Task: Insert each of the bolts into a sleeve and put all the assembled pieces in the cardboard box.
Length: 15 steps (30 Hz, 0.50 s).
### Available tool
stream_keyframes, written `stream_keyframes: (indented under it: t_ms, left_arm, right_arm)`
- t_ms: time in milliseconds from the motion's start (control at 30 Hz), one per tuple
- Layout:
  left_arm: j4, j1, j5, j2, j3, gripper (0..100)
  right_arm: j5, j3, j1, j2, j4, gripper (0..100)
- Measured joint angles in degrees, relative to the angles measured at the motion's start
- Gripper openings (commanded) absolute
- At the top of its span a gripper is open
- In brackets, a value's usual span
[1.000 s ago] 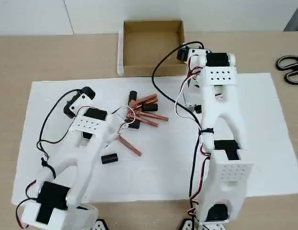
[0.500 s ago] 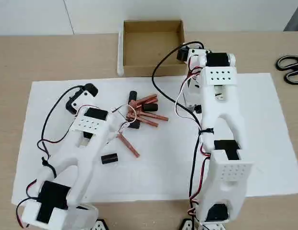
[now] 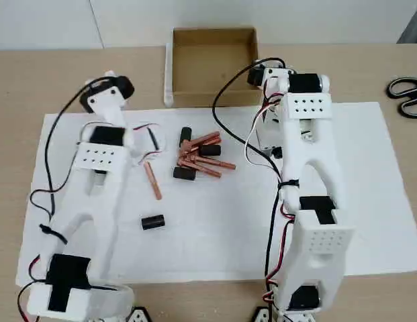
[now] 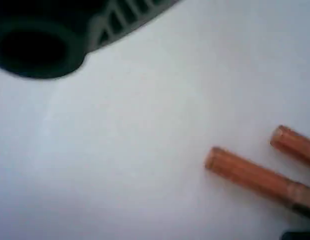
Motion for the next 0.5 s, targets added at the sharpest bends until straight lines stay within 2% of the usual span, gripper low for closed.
stream_keyframes:
  t_ms: [233,367,500]
  left_arm:
    - [-1.2,-2.2,-9.8,1.5,0.1,2]
    - [-4.4,-2.1,-16.5,7.1,0.1,7]
    - [-5.5,-2.1,-18.2,11.7,0.1,9]
  right_arm:
    - [0.0,0.0,0.0,-3.7,0.0,10.0]
    - [0.0,0.0,0.0,-4.2,0.1,10.0]
    - [0.0,0.0,0.0,-4.2,0.1,10.0]
